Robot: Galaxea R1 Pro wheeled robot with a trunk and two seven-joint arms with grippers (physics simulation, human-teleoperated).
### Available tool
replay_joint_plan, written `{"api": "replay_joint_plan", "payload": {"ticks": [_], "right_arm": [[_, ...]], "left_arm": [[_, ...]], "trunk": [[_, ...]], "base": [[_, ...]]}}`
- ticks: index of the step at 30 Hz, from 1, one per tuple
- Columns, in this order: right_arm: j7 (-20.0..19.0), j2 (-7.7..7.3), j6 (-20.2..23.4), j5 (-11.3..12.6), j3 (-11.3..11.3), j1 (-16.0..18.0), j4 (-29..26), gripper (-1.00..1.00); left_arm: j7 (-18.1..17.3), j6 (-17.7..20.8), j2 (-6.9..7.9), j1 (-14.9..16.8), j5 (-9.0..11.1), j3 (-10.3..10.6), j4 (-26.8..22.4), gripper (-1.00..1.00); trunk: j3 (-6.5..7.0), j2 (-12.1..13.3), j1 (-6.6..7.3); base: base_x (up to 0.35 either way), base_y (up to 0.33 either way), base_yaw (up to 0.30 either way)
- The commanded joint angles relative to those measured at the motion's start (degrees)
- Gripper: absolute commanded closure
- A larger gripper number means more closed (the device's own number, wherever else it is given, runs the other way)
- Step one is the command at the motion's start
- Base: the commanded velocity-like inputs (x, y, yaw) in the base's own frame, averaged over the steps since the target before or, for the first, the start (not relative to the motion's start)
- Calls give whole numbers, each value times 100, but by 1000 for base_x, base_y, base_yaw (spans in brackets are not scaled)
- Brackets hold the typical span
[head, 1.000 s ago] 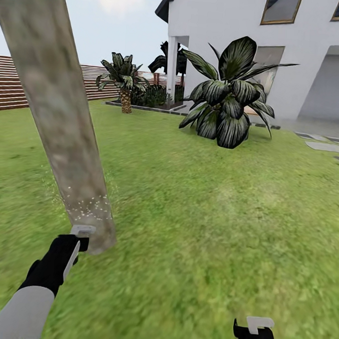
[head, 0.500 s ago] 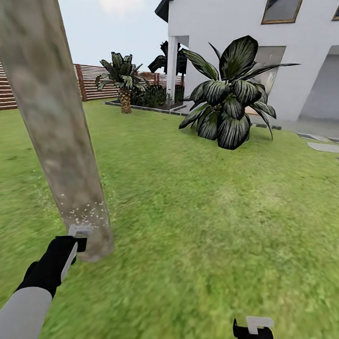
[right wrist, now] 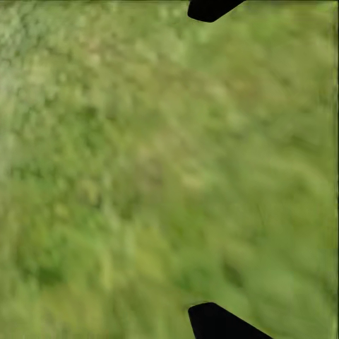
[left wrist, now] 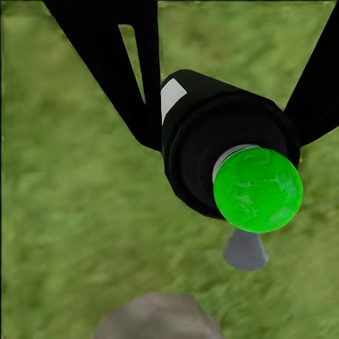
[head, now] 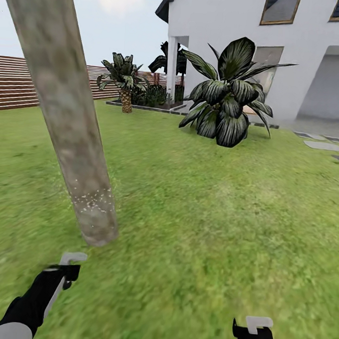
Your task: In the garden, pick up the pesticide atomizer on the floor and spray pesticide onto both trees until each tree trunk is fully covered.
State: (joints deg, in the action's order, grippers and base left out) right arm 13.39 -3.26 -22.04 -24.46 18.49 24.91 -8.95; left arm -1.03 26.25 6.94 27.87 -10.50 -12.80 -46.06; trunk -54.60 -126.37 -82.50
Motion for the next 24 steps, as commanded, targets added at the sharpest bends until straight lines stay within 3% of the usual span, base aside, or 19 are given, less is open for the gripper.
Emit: {"api": "replay_joint_plan", "payload": {"ticks": [1,3,5,8,11,12,15,18,22,24], "right_arm": [[11,1,-20,-67,26,5,8,-100],[0,6,-17,-76,0,5,7,-100],[-143,14,-9,-196,-175,5,7,-100],[-1077,6,4,-612,-748,5,-37,-100],[-2091,9,6,-818,-868,5,-267,-100],[-2700,9,8,-1006,-888,5,-501,-100],[-4080,10,22,-1338,-898,5,-1274,-100],[-4865,16,31,-1395,-907,15,-1650,-100],[-5321,23,38,-1402,-910,36,-1720,-100],[-5404,46,40,-1403,-915,53,-1726,-100]], "left_arm": [[-189,-162,44,-92,-85,23,116,100],[-594,-444,153,-172,-275,183,348,100],[-1162,-827,234,-197,-673,452,691,100],[-2058,-1487,268,-196,-1510,633,1118,100],[-2760,-1840,253,-195,-2005,659,1187,100],[-3133,-2011,249,-184,-2166,657,1196,100],[-4051,-2277,214,-123,-2509,656,1197,100],[-4579,-2313,129,-103,-2834,720,1196,100],[-4755,-2271,1,-101,-3020,1139,1196,100],[-4747,-2267,-49,-98,-3040,1234,1191,100]], "trunk": [[-4,-3,5],[-4,-3,5],[-4,-3,5],[-4,-3,5],[-4,-3,5],[-4,-3,5],[-4,-3,5],[-4,-3,5],[-4,-3,5],[-4,-3,5]], "base": [[-338,0,0],[-338,0,0],[-338,0,0],[-338,0,0],[-338,0,0],[-338,0,0],[-335,0,0],[-165,0,0],[-18,0,0],[-2,0,0]]}}
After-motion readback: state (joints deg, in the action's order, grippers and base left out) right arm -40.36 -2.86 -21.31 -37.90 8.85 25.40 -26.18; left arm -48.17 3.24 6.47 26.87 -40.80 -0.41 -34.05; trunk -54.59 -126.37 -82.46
